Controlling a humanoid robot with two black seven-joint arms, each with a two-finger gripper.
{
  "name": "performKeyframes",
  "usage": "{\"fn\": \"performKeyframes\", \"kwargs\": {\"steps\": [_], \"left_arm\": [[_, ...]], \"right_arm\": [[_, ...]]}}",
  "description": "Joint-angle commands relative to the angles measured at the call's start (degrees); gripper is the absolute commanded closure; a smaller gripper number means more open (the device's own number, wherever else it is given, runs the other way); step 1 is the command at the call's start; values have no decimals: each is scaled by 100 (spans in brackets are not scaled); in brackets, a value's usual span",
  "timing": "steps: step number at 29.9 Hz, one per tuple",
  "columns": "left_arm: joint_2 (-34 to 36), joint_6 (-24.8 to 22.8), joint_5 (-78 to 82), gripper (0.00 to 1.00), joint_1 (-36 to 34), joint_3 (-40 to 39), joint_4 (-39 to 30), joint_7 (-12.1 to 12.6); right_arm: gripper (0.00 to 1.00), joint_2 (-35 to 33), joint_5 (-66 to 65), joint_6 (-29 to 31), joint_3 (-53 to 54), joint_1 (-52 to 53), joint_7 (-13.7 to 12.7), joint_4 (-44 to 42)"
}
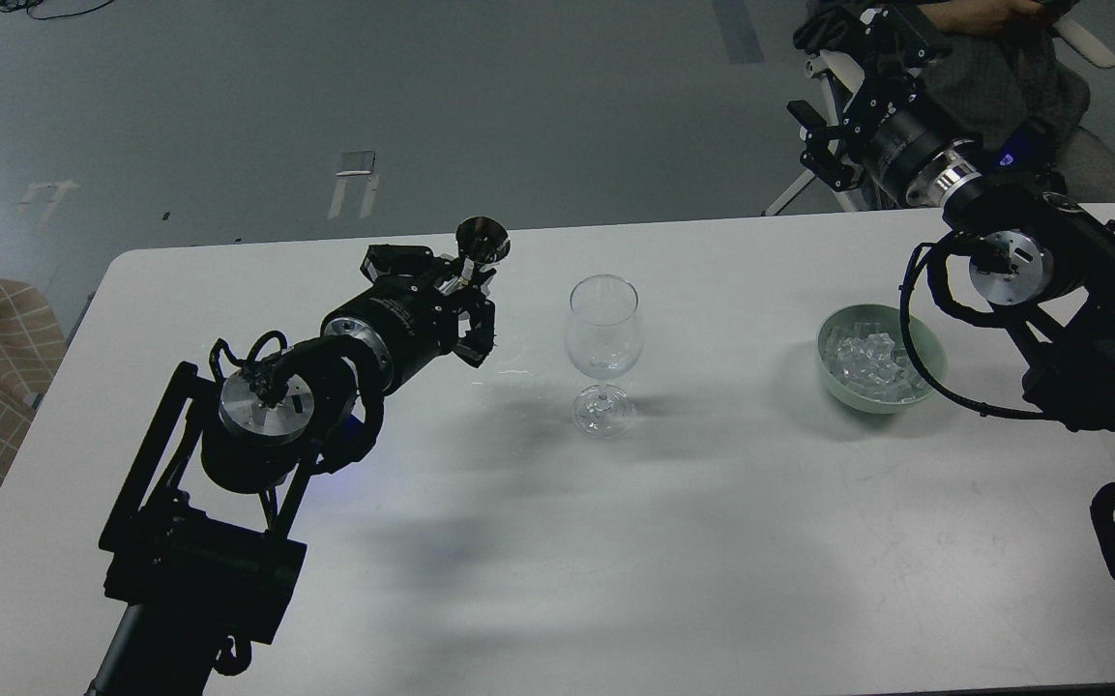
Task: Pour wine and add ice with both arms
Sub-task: 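Lift the jigger with the left gripper and carry it over the wine glass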
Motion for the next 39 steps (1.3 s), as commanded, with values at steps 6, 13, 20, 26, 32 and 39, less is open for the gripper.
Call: {"fn": "performKeyframes", "kwargs": {"steps": [6,13,20,26,32,39], "left_arm": [[0,1,188,100,-279,307,7,78],[0,1,505,100,-481,676,16,148],[0,1,821,100,-587,905,16,175],[0,1,1190,100,-657,1072,33,250],[0,1,1524,100,-719,1274,51,250],[0,1,2104,100,-955,1564,69,250]], "right_arm": [[0,-16,0,3,0,-1,1,0],[0,1,0,3,0,-9,1,0],[0,-16,0,3,0,-9,1,0],[0,-16,0,3,0,-9,1,0],[0,-16,0,3,0,-9,1,0],[0,-16,0,-6,0,-18,1,0]]}}
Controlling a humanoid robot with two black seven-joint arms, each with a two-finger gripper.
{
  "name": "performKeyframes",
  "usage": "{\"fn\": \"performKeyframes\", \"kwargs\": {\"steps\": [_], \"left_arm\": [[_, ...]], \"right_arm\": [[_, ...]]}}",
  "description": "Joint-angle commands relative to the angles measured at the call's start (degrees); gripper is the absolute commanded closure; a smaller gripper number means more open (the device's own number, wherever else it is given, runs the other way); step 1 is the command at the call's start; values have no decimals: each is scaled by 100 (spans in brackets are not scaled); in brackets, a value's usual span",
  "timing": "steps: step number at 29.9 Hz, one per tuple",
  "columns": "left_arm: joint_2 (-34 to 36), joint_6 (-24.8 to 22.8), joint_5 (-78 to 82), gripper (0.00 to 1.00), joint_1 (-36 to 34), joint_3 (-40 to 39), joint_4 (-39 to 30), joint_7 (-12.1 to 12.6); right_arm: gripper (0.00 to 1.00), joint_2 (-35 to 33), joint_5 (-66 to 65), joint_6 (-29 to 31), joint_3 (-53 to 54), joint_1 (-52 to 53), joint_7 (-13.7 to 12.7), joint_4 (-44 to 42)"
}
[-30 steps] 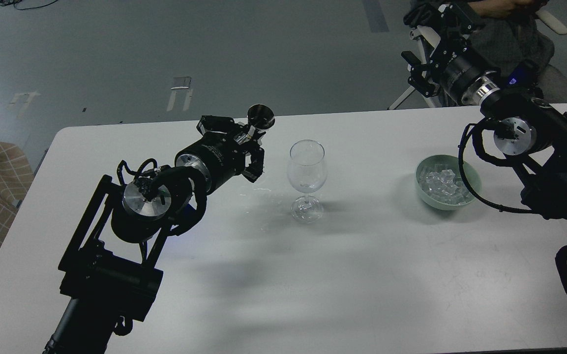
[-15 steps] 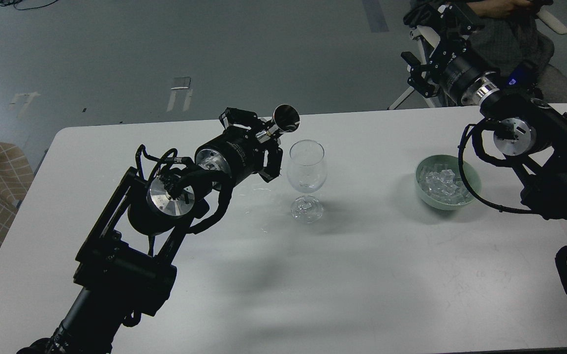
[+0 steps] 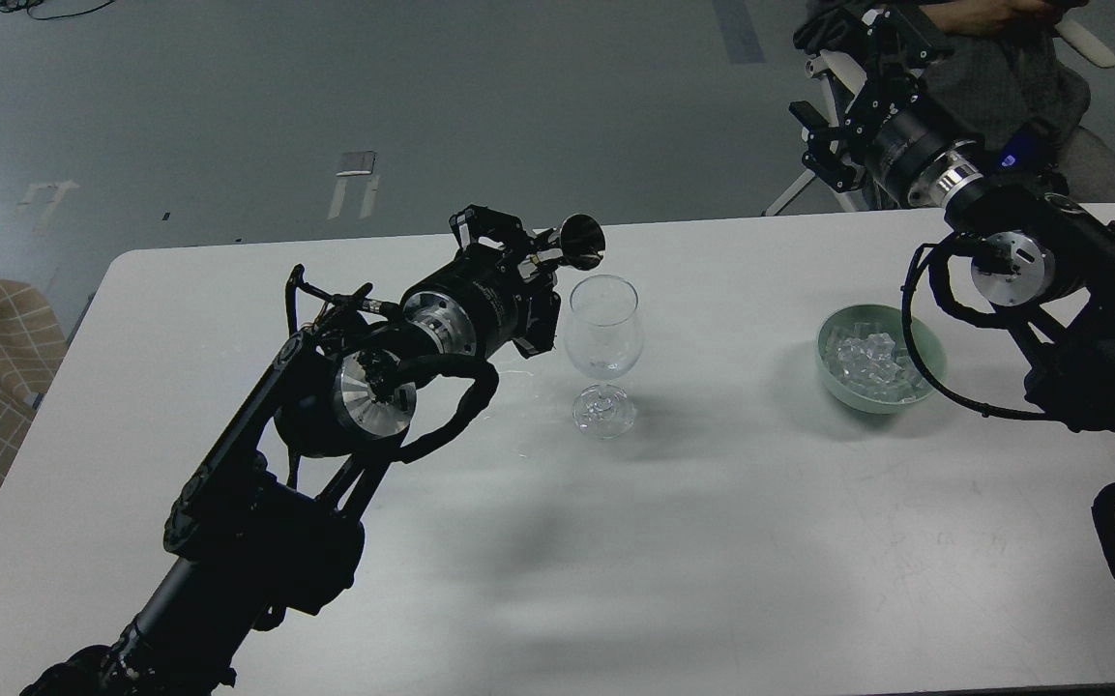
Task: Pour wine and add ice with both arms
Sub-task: 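Lift the jigger with the left gripper and carry it over the wine glass, then tilt the jigger with the left gripper to pour into the glass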
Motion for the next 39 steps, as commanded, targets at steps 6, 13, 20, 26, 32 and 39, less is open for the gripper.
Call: {"fn": "performKeyframes", "kwargs": {"steps": [6,13,20,26,32,39], "left_arm": [[0,0,536,100,-135,258,27,-1],[0,0,993,100,-135,267,115,-1],[0,0,1432,100,-118,434,150,-1],[0,0,1573,100,-127,460,141,-1],[0,0,1837,100,-127,478,141,-1],[0,0,2162,100,-109,548,98,-1]], "right_arm": [[0,0,0,2,9,-5,0,0],[0,0,0,2,1,-5,0,0],[0,0,0,-7,9,-5,0,0],[0,0,0,-7,9,-5,0,0],[0,-9,0,2,9,4,0,0],[0,-9,0,-7,0,-5,0,0]]}}
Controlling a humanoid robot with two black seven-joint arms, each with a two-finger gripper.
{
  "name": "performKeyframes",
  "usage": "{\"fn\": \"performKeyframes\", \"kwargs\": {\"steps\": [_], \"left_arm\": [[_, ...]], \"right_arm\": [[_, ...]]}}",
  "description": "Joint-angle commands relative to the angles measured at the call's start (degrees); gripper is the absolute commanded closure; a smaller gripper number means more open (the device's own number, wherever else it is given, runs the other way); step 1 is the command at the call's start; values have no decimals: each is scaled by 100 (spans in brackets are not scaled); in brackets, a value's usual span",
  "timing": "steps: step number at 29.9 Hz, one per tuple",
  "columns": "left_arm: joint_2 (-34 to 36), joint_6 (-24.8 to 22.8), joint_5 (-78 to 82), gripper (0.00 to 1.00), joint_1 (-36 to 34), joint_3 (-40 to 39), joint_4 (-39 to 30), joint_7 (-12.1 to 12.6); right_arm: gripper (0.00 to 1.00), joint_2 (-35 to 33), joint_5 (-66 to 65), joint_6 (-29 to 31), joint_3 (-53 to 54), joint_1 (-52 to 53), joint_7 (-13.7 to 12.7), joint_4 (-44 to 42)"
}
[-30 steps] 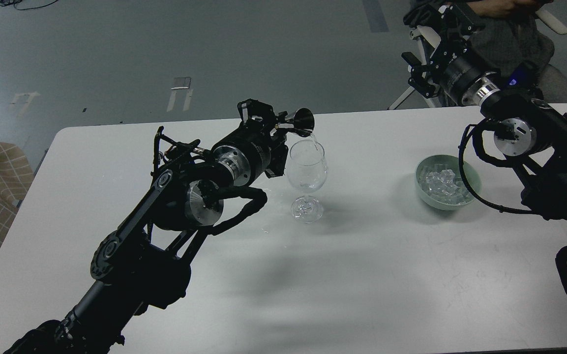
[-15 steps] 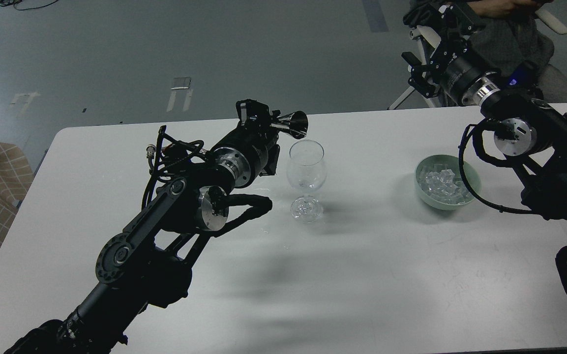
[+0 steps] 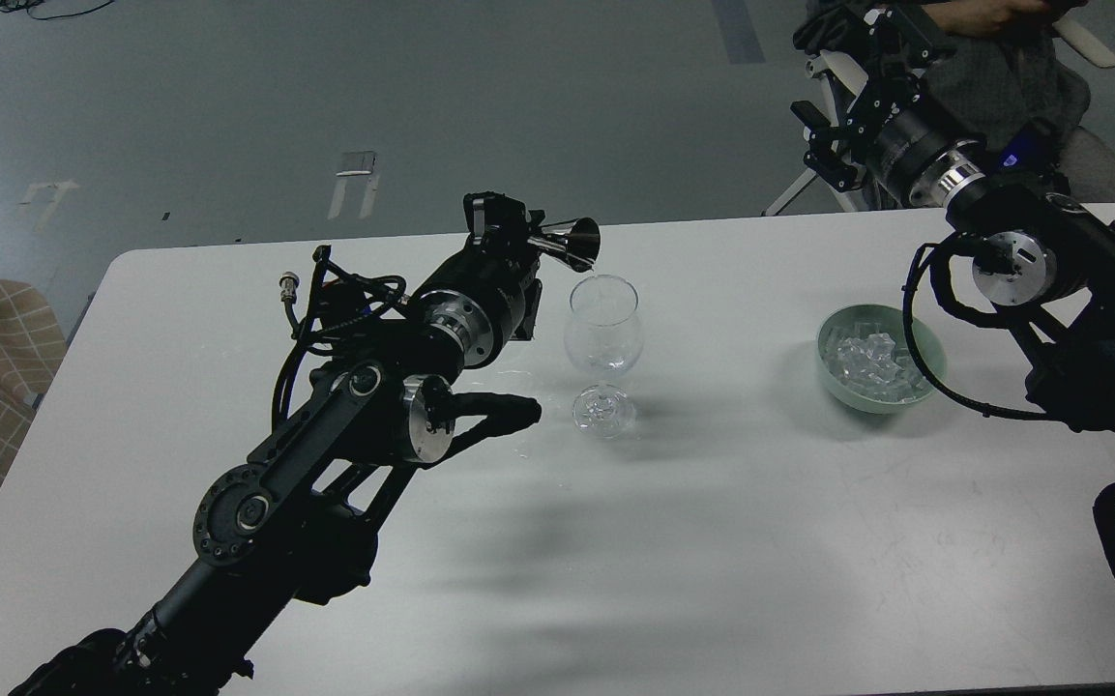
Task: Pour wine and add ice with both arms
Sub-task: 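Tilt the jigger with the left gripper to pour into the glass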
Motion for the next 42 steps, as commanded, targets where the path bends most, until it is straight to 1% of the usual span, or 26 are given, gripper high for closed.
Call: {"fn": "performKeyframes", "kwargs": {"steps": [1,13,22,34,42], "left_arm": [[0,0,82,100,13,3,-26,0],[0,0,635,100,31,311,-105,0],[0,0,1382,100,75,522,-105,0],[255,0,2243,100,92,882,-105,0],[246,0,1999,100,92,733,-193,0]], "right_arm": [[0,1,0,5,0,-5,0,0],[0,1,0,5,0,-5,0,0],[0,1,0,5,-8,-5,0,0],[0,10,0,-4,0,-84,0,9],[0,1,0,5,9,-76,0,9]]}}
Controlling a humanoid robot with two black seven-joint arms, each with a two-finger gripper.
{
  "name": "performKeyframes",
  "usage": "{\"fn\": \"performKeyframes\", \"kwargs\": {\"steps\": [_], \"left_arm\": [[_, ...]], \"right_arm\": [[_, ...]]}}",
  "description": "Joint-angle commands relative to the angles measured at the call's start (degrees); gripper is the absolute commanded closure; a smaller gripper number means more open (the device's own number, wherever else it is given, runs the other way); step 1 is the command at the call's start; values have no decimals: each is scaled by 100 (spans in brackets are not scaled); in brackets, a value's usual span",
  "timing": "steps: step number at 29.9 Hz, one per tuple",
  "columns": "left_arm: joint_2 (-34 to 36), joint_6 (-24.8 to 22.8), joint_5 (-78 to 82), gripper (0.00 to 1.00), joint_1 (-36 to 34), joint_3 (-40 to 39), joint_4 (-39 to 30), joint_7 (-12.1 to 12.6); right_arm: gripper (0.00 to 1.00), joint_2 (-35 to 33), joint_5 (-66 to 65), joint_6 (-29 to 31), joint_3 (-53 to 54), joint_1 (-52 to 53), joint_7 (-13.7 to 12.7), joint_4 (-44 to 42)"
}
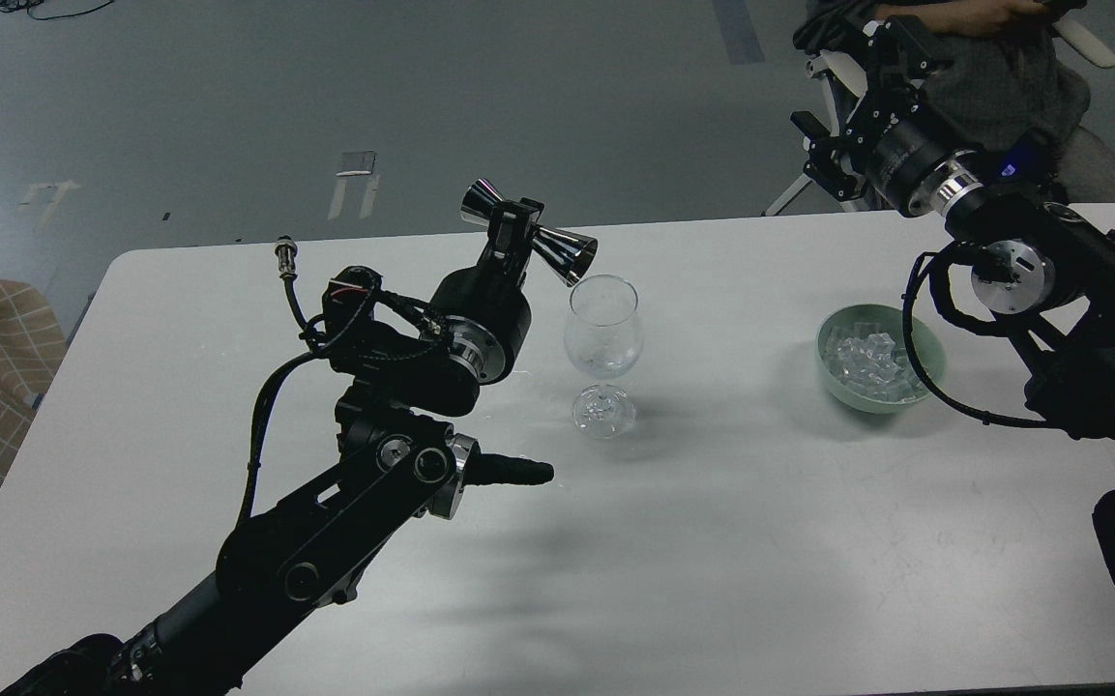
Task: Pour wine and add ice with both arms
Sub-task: 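Tilt the jigger with the left gripper to pour into the glass, then carry the jigger with the left gripper back away from the glass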
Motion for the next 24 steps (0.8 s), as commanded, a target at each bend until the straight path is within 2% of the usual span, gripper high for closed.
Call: {"fn": "performKeyframes", "kwargs": {"steps": [1,2,7,12,17,24], "left_arm": [[19,0,-553,100,-8,-211,-33,0],[19,0,-557,100,-8,-212,-34,0],[63,0,-3110,100,-8,-1668,-209,0],[282,0,-4404,100,105,-2706,-209,0],[599,0,-4740,100,386,-2981,-130,0],[713,0,-4934,100,1352,-3621,2,0]], "right_arm": [[0,-17,0,-7,7,9,0,1],[0,-17,0,-7,7,9,0,1],[0,-26,0,1,-2,0,0,1],[0,-17,0,1,7,0,0,9],[0,-17,0,1,-2,0,0,1],[0,9,0,1,-2,-9,0,1]]}}
